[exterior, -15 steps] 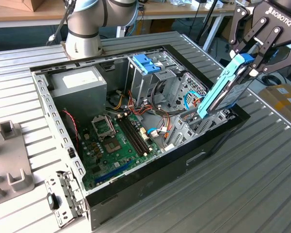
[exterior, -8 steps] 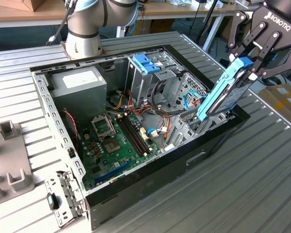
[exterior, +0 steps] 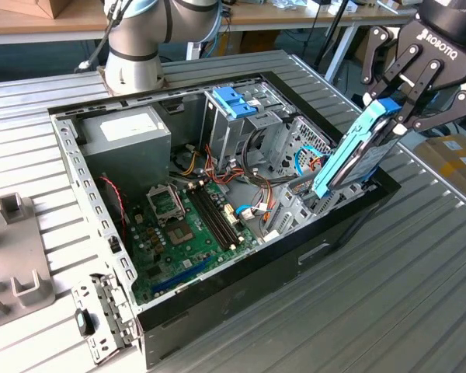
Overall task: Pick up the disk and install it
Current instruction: 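Insert the disk into the insertion slot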
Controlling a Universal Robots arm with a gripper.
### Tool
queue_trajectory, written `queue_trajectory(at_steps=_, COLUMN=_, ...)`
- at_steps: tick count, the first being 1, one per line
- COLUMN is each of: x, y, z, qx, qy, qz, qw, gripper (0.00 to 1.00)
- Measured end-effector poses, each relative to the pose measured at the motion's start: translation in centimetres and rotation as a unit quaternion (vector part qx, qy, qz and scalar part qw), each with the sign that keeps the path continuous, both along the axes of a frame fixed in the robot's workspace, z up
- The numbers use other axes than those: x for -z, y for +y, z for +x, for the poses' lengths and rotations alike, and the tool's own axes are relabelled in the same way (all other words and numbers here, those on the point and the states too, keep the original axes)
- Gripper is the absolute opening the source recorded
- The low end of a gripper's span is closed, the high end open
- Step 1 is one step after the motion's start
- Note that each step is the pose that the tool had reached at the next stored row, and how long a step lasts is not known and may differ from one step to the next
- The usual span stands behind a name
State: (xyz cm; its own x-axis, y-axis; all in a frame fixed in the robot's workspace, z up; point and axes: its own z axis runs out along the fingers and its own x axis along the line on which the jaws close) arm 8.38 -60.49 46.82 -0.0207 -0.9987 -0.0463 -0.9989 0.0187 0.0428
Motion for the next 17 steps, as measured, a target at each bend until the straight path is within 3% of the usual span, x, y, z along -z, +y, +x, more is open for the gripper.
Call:
queue_trajectory(at_steps=6, x=0.32, y=0.11, z=-0.1, qx=0.0, qy=0.0, qz=-0.0001, qw=1.0, gripper=0.37)
queue_trajectory(at_steps=17, x=0.83, y=1.16, z=-0.15, qx=0.0, qy=0.0, qz=0.0, qw=1.0, gripper=0.37)
